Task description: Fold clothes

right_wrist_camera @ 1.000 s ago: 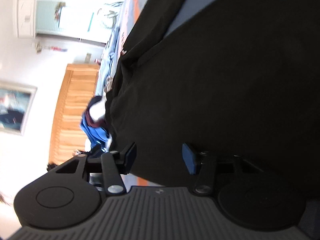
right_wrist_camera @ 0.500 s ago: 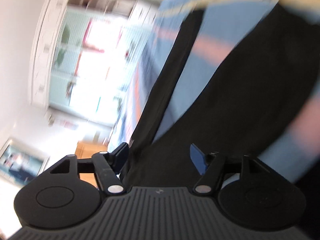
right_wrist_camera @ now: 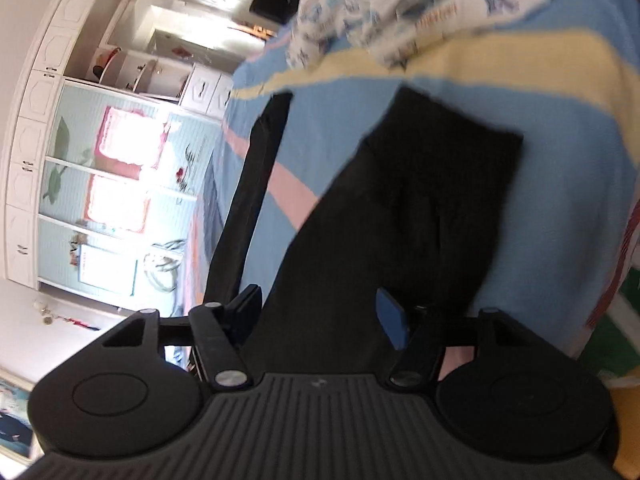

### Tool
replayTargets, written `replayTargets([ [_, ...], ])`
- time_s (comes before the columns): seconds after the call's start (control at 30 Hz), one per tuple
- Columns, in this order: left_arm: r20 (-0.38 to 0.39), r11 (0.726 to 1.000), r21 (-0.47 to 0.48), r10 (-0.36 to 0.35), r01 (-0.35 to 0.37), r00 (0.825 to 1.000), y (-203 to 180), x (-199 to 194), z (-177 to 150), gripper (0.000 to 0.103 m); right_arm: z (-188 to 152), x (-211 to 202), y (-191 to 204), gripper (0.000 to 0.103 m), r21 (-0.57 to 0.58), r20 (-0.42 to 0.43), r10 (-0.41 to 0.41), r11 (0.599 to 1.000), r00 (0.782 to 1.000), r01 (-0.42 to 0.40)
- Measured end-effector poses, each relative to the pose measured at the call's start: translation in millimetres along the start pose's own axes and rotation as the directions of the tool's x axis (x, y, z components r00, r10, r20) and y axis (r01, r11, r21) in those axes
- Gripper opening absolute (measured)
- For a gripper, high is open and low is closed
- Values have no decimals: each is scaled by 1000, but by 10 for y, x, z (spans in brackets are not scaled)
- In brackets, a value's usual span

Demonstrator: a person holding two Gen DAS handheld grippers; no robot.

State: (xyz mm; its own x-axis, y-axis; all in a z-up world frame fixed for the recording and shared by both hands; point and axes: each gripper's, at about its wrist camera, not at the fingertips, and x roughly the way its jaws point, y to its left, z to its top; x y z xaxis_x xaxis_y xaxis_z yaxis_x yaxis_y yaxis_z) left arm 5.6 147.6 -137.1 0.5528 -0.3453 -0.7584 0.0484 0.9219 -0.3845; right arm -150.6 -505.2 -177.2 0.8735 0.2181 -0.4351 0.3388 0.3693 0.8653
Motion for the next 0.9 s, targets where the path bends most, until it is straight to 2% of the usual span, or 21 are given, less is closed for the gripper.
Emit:
replayTargets([
  [0.07, 18, 999, 5, -49, 49, 999, -64, -21, 27, 70, 75, 58, 96, 68, -10, -7, 47, 999, 999, -47],
  [0.17, 16, 995, 43, -96, 95, 995, -248, 33, 109, 73, 202, 278, 263, 70, -27, -15, 78, 997, 997, -78],
  [0.3, -16, 987, 93, -134, 134, 991, -509, 242, 243, 75, 398, 616, 489, 70, -43, -18, 70, 997, 997, -71],
  [0.53, -54, 981, 94, -166, 171, 985, -649, 546, 325, 75, 1000, 1432, 935, 70, -117, 21, 4, 993, 1000, -2],
  [0.7, -63, 982, 48, -180, 183, 982, -569, 659, 297, 75, 1465, 2085, 905, 70, -75, 64, -85, 993, 994, 89],
  [0.9, -58, 980, 36, -195, 198, 979, -559, 698, 329, 76, 1765, 2461, 814, 70, -58, 91, -80, 995, 993, 86],
])
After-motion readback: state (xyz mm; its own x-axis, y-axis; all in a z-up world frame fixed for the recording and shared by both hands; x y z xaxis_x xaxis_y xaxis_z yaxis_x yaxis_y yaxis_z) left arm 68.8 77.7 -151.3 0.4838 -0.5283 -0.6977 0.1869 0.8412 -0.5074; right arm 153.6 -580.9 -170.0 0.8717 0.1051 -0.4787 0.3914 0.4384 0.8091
